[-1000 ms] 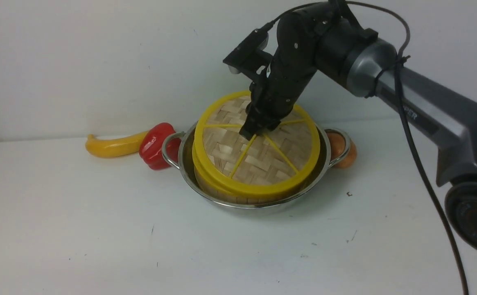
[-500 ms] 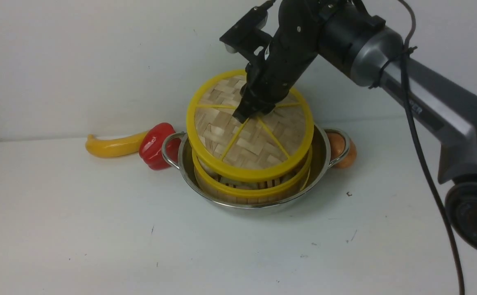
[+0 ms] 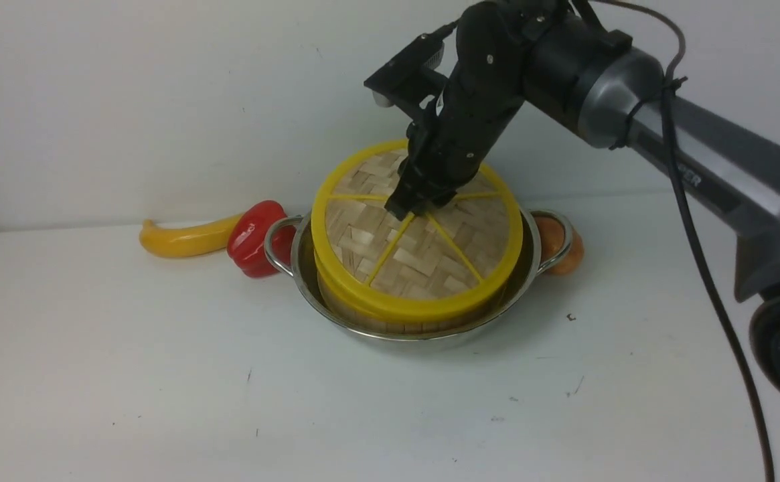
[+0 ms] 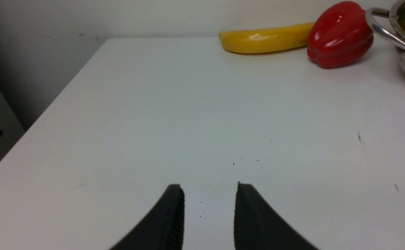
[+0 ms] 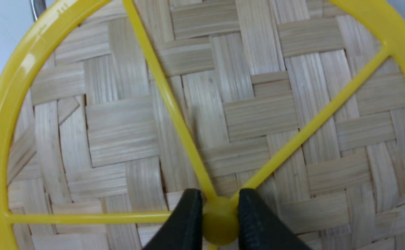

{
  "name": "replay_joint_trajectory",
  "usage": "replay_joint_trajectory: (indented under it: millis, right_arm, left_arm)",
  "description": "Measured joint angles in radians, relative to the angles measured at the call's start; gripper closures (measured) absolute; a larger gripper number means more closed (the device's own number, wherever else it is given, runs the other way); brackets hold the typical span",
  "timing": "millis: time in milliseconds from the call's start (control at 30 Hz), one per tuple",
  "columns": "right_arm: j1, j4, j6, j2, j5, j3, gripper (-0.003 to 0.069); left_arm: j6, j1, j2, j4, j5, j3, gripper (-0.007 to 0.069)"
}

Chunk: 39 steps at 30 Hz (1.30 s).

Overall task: Place the steamer in the pot on the white table, and put the lid on the steamer.
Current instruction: 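Place the bamboo steamer lid onto the steamer basket in the pot with the right gripper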

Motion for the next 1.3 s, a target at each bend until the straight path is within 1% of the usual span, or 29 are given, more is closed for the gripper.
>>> replay_joint_trajectory:
  millis: [600, 967, 1300]
  right_arm:
    - [0.0, -0.004, -0.053, 0.024, -0.001, 0.0, 0.0516]
    - [0.0, -0.004, -0.077, 0.024, -0.002, -0.001, 0.0516]
    - [0.0, -0.004, -0.101, 0.024, -0.053, -0.001, 0.0516]
  left_arm:
    - [0.0, 0.0, 0.0, 0.0, 0.0, 0.0, 0.0386]
    - [0.0, 0.0, 0.0, 0.0, 0.0, 0.0, 0.0384]
    - [0.0, 0.0, 0.0, 0.0, 0.0, 0.0, 0.0384]
